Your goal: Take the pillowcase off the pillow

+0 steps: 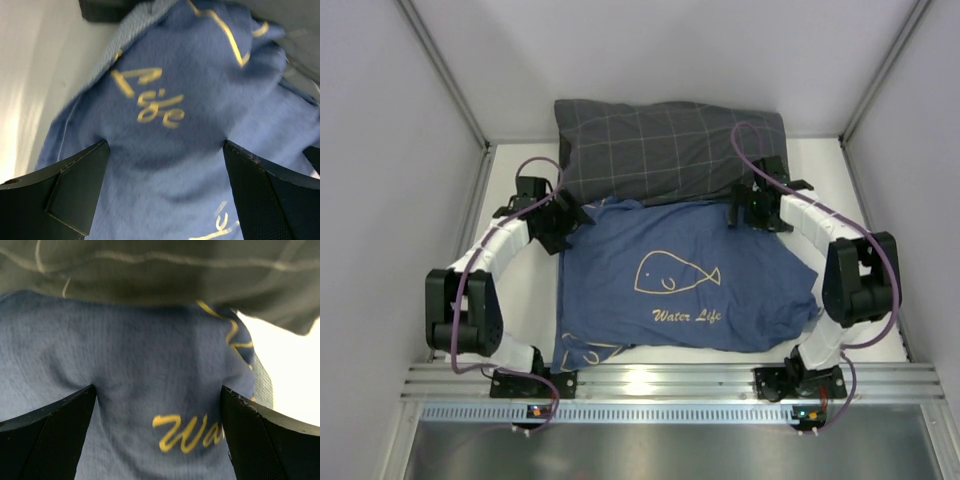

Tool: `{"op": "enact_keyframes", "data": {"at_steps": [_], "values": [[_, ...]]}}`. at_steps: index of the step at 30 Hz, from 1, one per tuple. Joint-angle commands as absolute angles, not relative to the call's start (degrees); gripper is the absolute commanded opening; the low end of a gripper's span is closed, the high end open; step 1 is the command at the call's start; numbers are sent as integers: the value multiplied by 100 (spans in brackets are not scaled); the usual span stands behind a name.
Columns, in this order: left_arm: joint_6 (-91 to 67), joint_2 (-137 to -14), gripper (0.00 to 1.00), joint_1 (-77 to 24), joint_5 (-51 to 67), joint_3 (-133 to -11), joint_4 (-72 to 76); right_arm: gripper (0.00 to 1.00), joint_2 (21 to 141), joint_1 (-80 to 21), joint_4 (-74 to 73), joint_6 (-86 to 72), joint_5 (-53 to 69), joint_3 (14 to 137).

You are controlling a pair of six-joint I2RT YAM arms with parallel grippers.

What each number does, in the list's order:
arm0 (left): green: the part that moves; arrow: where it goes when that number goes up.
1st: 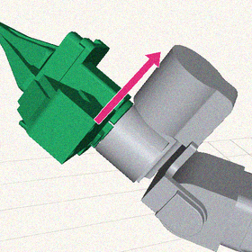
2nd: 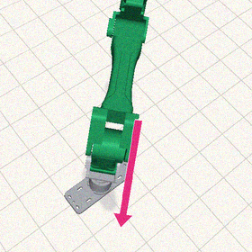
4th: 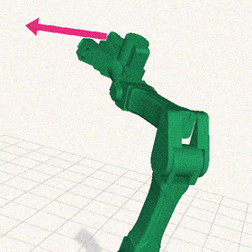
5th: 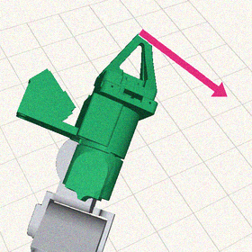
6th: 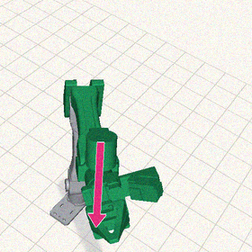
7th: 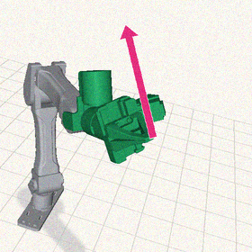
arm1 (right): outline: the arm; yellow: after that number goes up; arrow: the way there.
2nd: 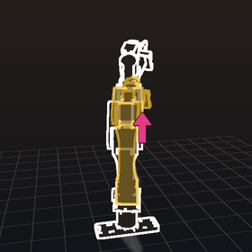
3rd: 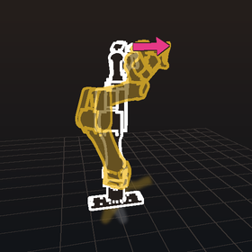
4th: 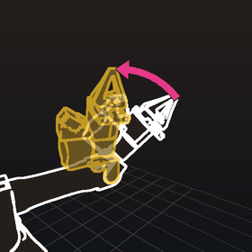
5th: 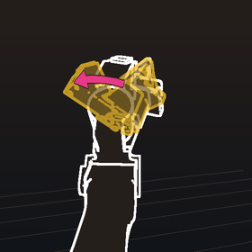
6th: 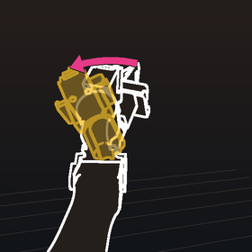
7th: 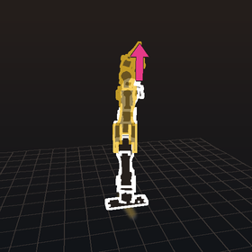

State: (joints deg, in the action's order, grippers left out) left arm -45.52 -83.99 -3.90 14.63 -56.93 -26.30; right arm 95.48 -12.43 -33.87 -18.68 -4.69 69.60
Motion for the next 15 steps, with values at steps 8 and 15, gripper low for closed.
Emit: {"op": "enact_keyframes", "data": {"at_steps": [8,15], "values": [[-3938,-10290,69,-940,1142,-6723,-2171,68,10116,-1116,-2734,-1854,799,7005],[-4245,-9371,0,-1011,1705,-6434,-1696,0,9265,-1116,-2760,-1854,853,6935]]}}
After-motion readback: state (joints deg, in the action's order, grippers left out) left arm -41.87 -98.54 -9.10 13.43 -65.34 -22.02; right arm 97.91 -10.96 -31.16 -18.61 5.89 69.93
